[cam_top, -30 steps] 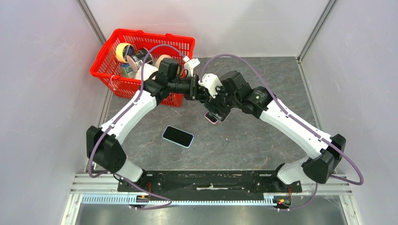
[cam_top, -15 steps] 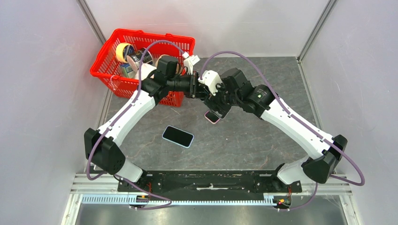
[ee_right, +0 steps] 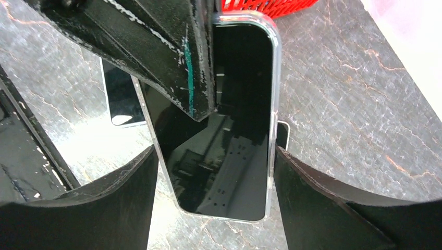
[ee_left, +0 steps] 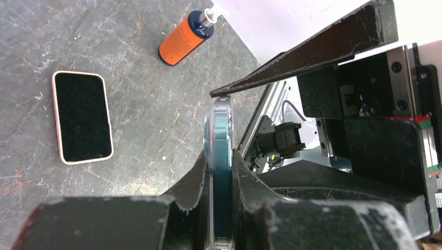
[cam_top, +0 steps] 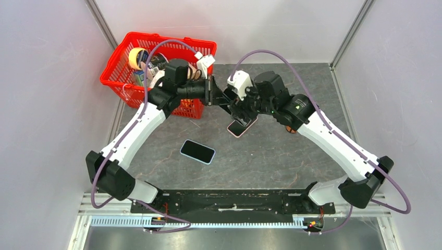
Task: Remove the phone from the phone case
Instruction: Pick up the phone at the center of the board.
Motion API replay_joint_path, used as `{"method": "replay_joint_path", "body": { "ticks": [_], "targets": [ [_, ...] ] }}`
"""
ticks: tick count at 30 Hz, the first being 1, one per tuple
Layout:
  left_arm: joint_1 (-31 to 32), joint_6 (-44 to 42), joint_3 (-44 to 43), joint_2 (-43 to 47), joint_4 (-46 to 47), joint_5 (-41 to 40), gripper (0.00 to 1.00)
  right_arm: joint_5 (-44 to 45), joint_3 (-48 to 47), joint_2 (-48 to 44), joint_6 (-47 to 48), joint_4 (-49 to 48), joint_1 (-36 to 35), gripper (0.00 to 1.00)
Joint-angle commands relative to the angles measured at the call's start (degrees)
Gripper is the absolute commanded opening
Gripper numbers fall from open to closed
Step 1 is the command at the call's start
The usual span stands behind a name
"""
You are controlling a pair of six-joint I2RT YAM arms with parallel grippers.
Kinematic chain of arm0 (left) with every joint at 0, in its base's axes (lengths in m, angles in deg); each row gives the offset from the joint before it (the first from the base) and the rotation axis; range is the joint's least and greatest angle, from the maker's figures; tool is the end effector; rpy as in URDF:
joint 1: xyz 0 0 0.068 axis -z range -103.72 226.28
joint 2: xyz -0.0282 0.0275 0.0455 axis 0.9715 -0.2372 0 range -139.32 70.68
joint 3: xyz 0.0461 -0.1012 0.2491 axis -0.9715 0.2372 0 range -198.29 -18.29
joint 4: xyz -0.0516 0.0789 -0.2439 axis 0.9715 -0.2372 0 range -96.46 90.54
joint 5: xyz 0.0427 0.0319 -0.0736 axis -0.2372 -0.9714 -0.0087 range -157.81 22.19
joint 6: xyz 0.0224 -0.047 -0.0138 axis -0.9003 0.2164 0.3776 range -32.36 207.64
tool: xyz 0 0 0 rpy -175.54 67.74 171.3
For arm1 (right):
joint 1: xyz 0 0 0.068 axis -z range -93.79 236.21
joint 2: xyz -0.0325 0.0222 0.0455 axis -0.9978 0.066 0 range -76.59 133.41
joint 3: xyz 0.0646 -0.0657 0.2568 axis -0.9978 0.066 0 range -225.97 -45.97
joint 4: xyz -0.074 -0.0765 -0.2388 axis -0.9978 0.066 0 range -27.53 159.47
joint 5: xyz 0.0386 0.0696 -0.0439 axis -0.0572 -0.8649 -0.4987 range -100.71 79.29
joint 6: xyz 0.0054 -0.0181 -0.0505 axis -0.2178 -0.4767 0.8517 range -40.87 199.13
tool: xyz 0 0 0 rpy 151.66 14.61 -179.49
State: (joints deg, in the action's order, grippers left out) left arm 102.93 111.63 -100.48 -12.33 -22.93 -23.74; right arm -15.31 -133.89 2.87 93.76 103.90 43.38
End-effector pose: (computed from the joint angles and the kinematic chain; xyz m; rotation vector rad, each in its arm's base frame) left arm 0.2789 -0.1676 0.3911 0.5825 2.0337 -1.3143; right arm 0.2158 0.2039 0.4090 -1.0831 1.8773 0.3712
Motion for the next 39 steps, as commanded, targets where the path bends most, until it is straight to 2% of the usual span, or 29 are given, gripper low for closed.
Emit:
{"method": "replay_joint_path", "body": {
  "ticks": [1, 4, 6, 8, 14, 19, 21, 25, 28, 36, 39],
  "targets": [
    [-3.27, -3.87, -1.3, 3.89, 2.14, -0.24, 0.02, 5.83, -2.72, -4.79, -5.46, 2.21, 4.43, 0.76],
    [-3.53, -3.26, -1.22, 4.17, 2.81, 0.21, 0.02, 5.96, -2.3, -4.87, -4.77, 2.64, 4.59, 0.79],
    [-3.91, -3.41, -1.06, 4.38, 2.72, -0.08, 0.02, 5.84, -1.94, -5.42, -4.38, 2.87, 4.64, 0.94],
    [-4.39, -3.64, -0.9, 4.43, 2.61, -0.06, 0.02, 5.41, -1.83, -5.9, -4.0, 3.12, 4.87, 0.97],
    [-4.98, -5.47, 0.82, 5.98, 3.51, 0.35, 0.02, 4.78, -2.33, -6.89, -4.74, 3.3, 6.51, 0.97],
    [-5.04, -10.58, 2.61, 10.22, 4.21, 1.58, 0.02, -2.11, -4.32, -7.3, -6.66, 3.49, 9.38, 0.95],
    [-5.04, -12.72, 2.77, 11.78, 3.77, 3.06, 0.02, -6.7, -5.34, -7.09, -7.48, 4.11, 11.08, 0.93],
    [-5.16, -15.24, 2.69, 14.14, 2.44, 8.46, 0.02, -22.44, -5.98, -6.21, -7.15, 5.89, 14.88, 0.89],
    [-5.12, -16.51, 3.99, 16.18, 2.37, 10.18, 0.02, -31.1, -4.58, -6.29, -4.73, 5.97, 15.32, 0.86],
    [-5.06, -13.43, 9.12, 20.27, 5.27, 11.47, 0.02, -44.16, -6.71, -1.49, -4.24, 8.66, 15.24, 0.81],
    [-5.09, -12.96, 10.4, 21.52, 6.18, 11.39, 0.02, -46.16, -6.84, 0.12, -5.4, 8.33, 14.96, 0.77]
  ]
}}
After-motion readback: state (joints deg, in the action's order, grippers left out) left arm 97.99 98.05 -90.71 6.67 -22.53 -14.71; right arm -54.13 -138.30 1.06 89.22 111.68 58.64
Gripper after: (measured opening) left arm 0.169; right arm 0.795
